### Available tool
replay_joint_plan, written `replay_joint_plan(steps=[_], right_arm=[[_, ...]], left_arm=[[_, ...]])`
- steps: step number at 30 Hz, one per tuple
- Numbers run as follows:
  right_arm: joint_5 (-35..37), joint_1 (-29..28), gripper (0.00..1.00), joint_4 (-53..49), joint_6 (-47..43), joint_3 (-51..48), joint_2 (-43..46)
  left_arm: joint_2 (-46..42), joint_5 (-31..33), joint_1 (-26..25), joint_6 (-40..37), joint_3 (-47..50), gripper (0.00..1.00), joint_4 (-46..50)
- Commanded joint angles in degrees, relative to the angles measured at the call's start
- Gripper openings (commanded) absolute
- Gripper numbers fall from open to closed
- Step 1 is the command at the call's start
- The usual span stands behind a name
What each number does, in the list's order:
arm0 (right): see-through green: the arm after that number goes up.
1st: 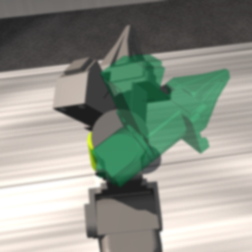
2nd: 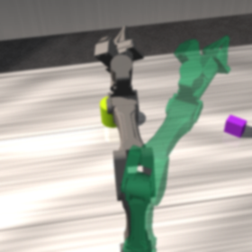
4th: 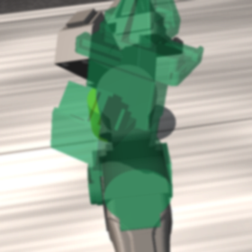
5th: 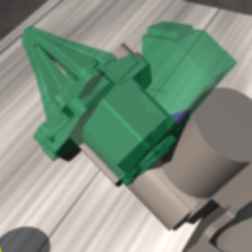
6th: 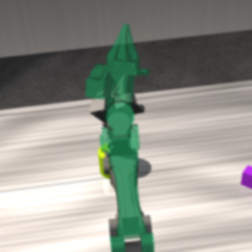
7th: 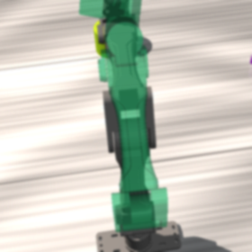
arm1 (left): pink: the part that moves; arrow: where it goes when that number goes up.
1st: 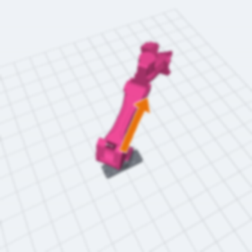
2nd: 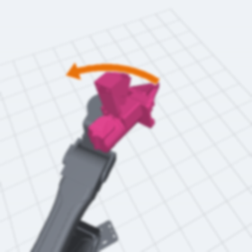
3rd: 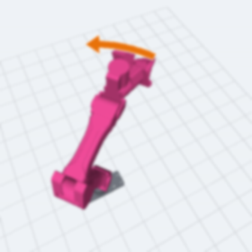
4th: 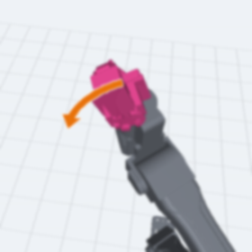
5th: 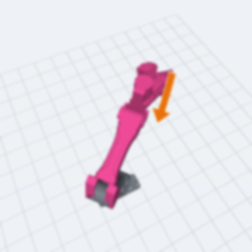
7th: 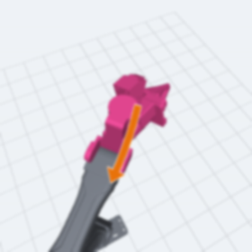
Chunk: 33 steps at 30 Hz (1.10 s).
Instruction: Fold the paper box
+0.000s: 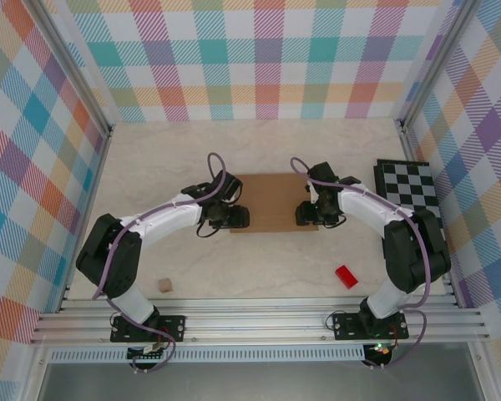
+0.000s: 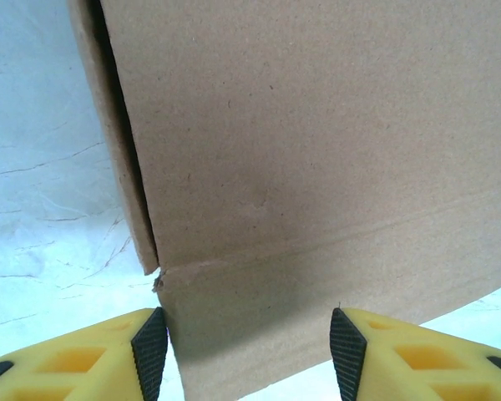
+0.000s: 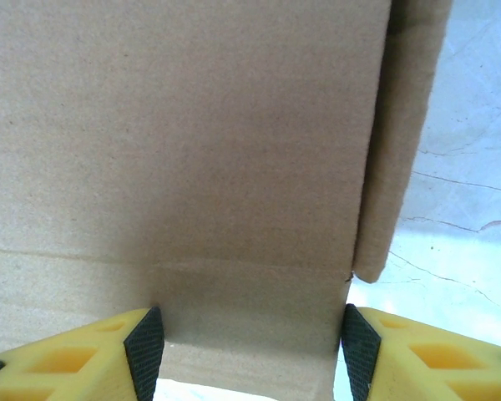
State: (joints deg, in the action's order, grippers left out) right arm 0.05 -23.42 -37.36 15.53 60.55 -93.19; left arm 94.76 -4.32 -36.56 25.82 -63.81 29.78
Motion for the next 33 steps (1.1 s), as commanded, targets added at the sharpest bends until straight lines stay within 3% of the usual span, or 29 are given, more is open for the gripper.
replay_joint_plan(steps=[1, 15, 24, 28, 33], right_arm=[[1.3, -0.4, 0.61, -1.5, -1.2, 1.0, -0.5], [2.6, -0.4, 0.61, -0.4, -1.5, 0.4, -0.6], [3.0, -0.4, 0.62, -1.2, -2.2, 0.6, 0.3], [2.3, -0.4, 0.62, -0.8, -2.6, 0.5, 0.4], [1.3, -0.4, 0.61, -1.1, -1.8, 1.1, 0.6]], left_arm=[[1.2, 1.2, -0.7, -2.6, -1.0, 0.56, 1.6], [1.3, 4.1, -0.7, -5.9, -0.2, 0.54, 1.4], [-1.4, 7.2, 0.3, -11.1, -3.6, 0.64, 5.8], [-2.2, 5.6, 1.4, -13.6, -7.1, 0.64, 4.8], [-0.1, 2.9, 1.9, -10.9, -8.7, 0.63, 6.0]])
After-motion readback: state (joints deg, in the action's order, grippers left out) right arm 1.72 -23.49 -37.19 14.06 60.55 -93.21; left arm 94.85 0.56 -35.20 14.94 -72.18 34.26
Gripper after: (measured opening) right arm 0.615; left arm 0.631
